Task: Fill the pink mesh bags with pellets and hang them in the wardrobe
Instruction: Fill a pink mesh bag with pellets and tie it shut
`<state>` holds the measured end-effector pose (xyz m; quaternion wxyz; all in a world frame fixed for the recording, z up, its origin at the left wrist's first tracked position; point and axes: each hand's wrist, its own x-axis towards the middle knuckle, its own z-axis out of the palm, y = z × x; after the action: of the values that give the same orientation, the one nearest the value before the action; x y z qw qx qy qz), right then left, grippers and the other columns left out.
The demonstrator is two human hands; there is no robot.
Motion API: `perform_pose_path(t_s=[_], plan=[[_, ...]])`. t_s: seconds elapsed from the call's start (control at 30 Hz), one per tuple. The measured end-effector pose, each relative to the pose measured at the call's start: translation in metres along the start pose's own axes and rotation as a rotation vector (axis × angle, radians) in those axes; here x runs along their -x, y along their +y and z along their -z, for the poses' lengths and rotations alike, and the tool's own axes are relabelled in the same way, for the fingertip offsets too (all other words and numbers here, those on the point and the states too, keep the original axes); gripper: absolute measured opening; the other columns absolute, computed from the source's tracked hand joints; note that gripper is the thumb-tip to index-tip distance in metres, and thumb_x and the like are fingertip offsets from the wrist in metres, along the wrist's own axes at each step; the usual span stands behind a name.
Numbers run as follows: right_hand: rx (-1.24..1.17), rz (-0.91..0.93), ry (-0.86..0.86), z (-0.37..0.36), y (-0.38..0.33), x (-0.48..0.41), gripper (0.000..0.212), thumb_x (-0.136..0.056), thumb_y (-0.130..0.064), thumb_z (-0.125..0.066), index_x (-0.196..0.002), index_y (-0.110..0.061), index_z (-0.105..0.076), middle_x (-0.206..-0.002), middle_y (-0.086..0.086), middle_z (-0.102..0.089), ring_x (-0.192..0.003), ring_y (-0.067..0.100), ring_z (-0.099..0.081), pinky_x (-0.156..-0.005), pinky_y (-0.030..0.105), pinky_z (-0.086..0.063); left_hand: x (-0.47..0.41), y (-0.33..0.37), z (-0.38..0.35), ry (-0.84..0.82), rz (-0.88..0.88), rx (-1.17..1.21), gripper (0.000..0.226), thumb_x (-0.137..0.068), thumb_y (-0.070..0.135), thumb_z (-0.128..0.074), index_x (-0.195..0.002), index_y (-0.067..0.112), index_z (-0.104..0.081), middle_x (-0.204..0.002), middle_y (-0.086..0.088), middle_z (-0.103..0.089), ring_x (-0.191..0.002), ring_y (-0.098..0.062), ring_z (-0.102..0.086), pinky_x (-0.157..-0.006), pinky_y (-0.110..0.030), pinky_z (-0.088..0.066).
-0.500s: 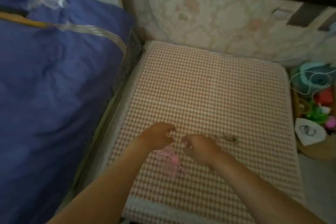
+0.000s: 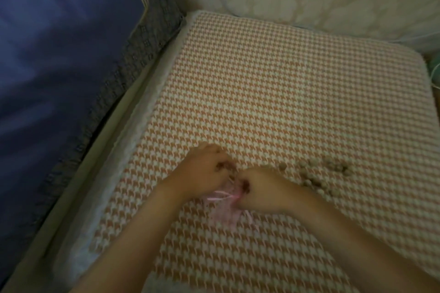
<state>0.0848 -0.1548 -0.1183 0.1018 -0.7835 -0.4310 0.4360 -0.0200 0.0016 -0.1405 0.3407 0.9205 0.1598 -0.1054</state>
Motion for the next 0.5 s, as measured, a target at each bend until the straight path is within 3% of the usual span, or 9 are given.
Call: perform_pose_path(t_s=[0.13, 0.2, 0.33, 0.4, 0.5], plan=[[0.01, 0.037, 0.025, 0.025, 0.003, -0.005, 0.017, -0.076, -0.026, -0.079, -0.076, -0.029, -0.063, -0.084, -0.01, -0.063, -0.077, 0.01, -0.061, -0.066, 0.028, -0.051, -0.002, 0.007, 0.002, 0.028, -0.095, 0.068, 0.039, -0.084, 0.05, -0.038, -0.107, 0.039, -0.067, -0.101, 0.021, -0.061, -0.099, -0.005, -0.052, -0.096, -0.039, -0.042], [-0.006, 0.06, 0.036, 0.032, 0.007, -0.005, 0.018, -0.076, -0.025, -0.08, -0.076, -0.029, -0.062, -0.08, -0.011, -0.062, -0.071, 0.008, -0.059, -0.063, 0.027, -0.05, 0.001, 0.007, 0.002, 0.039, -0.149, 0.173, 0.036, -0.082, 0.057, -0.048, -0.104, 0.038, -0.068, -0.096, 0.019, -0.067, -0.092, -0.002, -0.06, -0.085, -0.038, -0.05], [-0.078, 0.103, 0.142, 0.03, 0.018, -0.004, 0.021, -0.079, -0.028, -0.082, -0.082, -0.027, -0.061, -0.076, -0.003, -0.069, -0.057, 0.007, -0.062, -0.055, 0.028, -0.053, 0.003, 0.007, -0.002, 0.105, -0.193, 0.128, 0.055, -0.068, 0.076, -0.063, -0.108, 0.038, -0.065, -0.096, 0.019, -0.069, -0.094, 0.003, -0.063, -0.085, -0.032, -0.054], [-0.154, 0.109, 0.197, 0.021, 0.021, 0.002, 0.026, -0.08, -0.026, -0.082, -0.093, -0.026, -0.059, -0.079, 0.007, -0.073, -0.056, 0.014, -0.065, -0.054, 0.033, -0.054, 0.005, 0.007, -0.007, 0.151, -0.202, 0.05, 0.054, -0.065, 0.071, -0.07, -0.108, 0.039, -0.064, -0.092, 0.02, -0.068, -0.091, 0.006, -0.062, -0.084, -0.027, -0.054], [-0.235, 0.132, 0.364, 0.008, 0.017, 0.024, 0.033, -0.079, -0.023, -0.084, -0.103, -0.023, -0.062, -0.077, -0.001, -0.071, -0.057, 0.015, -0.066, -0.058, 0.038, -0.056, 0.017, 0.011, -0.009, 0.2, -0.233, -0.017, 0.038, -0.067, 0.06, -0.074, -0.096, 0.036, -0.068, -0.086, 0.017, -0.069, -0.085, 0.002, -0.063, -0.081, -0.028, -0.053]])
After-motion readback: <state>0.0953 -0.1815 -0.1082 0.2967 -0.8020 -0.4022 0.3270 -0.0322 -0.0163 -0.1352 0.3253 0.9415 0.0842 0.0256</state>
